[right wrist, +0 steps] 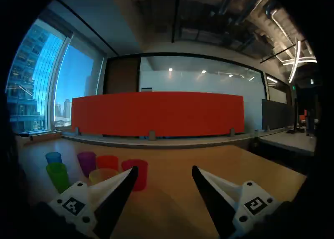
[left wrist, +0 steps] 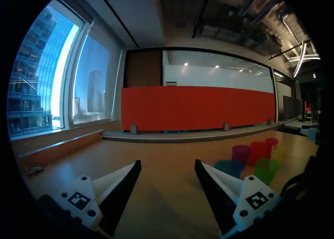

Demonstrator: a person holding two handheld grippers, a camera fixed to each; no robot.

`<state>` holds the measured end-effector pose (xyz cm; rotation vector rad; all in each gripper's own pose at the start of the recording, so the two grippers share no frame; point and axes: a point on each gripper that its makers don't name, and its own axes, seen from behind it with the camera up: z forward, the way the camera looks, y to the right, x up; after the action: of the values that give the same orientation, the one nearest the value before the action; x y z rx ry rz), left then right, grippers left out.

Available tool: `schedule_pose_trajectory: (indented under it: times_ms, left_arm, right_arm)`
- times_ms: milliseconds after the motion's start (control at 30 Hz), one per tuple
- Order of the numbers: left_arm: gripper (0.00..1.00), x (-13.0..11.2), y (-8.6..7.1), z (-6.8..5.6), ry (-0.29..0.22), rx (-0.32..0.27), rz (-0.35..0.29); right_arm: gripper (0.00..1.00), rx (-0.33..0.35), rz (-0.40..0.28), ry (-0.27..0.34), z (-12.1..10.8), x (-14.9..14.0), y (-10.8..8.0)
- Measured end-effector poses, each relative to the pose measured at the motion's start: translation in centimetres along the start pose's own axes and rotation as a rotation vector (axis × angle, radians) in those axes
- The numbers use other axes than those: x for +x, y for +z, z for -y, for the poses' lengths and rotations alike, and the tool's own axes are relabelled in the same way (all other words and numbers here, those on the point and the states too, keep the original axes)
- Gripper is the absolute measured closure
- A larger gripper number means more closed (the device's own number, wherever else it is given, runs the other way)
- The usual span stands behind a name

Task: Pour water

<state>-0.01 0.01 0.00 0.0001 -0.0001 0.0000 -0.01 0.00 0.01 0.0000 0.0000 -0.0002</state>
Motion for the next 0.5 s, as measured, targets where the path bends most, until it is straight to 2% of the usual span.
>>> schedule_pose_trajectory:
  times_ms: [500]
  left_arm:
    - [0.05,-0.17,0.05,-0.09,-0.001,0.0,0.0]
  right_arm:
    - [0.0,0.0,0.0,0.0,-0.05,-0.04,0.06]
